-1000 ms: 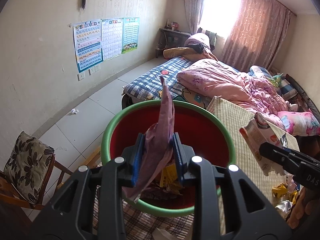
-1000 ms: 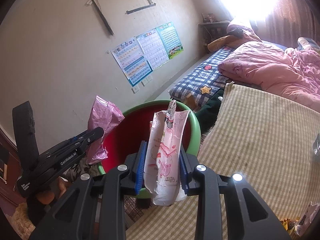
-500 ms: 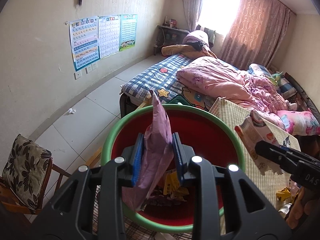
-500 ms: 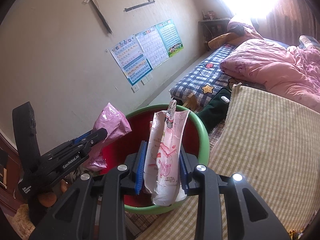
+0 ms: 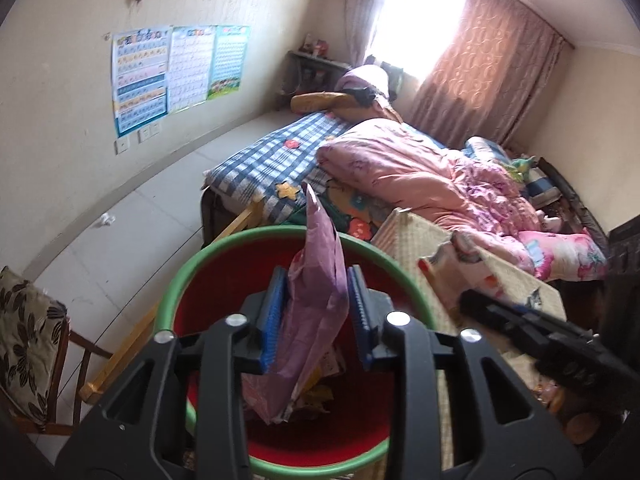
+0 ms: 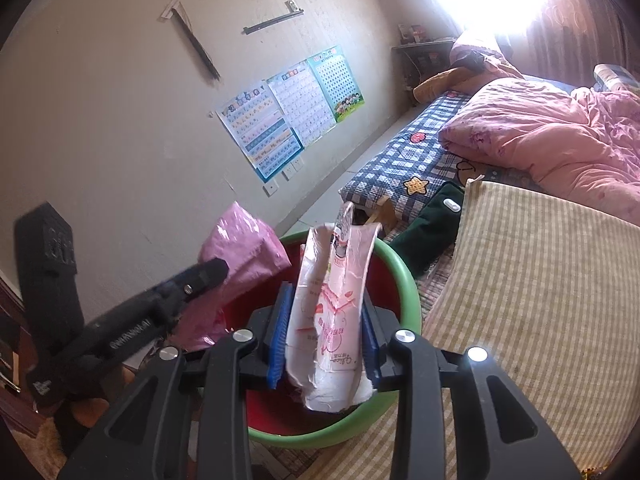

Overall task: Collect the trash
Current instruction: 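Carry the pouch and foil bag over the red bucket and open both tools, then grasp the white-black printed wrapper with the left tool while the right tool grasps the pink-white wrapper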

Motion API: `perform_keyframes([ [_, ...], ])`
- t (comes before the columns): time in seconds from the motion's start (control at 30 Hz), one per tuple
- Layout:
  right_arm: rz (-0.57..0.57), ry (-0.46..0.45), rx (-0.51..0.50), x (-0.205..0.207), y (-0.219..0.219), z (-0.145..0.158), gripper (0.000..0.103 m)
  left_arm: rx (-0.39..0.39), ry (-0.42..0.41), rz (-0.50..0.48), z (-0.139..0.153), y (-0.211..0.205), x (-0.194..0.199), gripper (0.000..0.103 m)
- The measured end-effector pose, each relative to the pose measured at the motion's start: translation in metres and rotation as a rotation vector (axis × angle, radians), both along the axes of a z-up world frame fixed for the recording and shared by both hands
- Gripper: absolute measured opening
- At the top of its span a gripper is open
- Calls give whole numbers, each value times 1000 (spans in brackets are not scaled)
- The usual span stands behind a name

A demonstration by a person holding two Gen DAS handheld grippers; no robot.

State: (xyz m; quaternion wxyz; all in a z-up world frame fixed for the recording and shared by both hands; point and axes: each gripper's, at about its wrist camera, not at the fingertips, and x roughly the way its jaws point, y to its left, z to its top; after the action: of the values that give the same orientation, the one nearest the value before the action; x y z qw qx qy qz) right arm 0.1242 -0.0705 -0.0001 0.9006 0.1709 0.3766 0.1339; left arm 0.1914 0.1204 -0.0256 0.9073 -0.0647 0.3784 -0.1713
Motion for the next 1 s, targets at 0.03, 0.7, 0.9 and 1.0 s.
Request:
perform_keyframes([
  [0.03, -1, -6, 9, 0, -1, 1, 38, 4, 1, 9, -1, 2, 1, 53],
  [0.7, -208, -13, -62, -97, -91, 0, 62, 59, -33, -36, 1, -53, -71, 72],
  [0.9, -349, 19, -131, -159, -178, -5, 66, 65, -11, -123, -5, -112, -117, 78],
  [1.0, -373, 81, -154, -179, -213, -16, 67, 65, 30, -168, -17, -142, -140, 78],
])
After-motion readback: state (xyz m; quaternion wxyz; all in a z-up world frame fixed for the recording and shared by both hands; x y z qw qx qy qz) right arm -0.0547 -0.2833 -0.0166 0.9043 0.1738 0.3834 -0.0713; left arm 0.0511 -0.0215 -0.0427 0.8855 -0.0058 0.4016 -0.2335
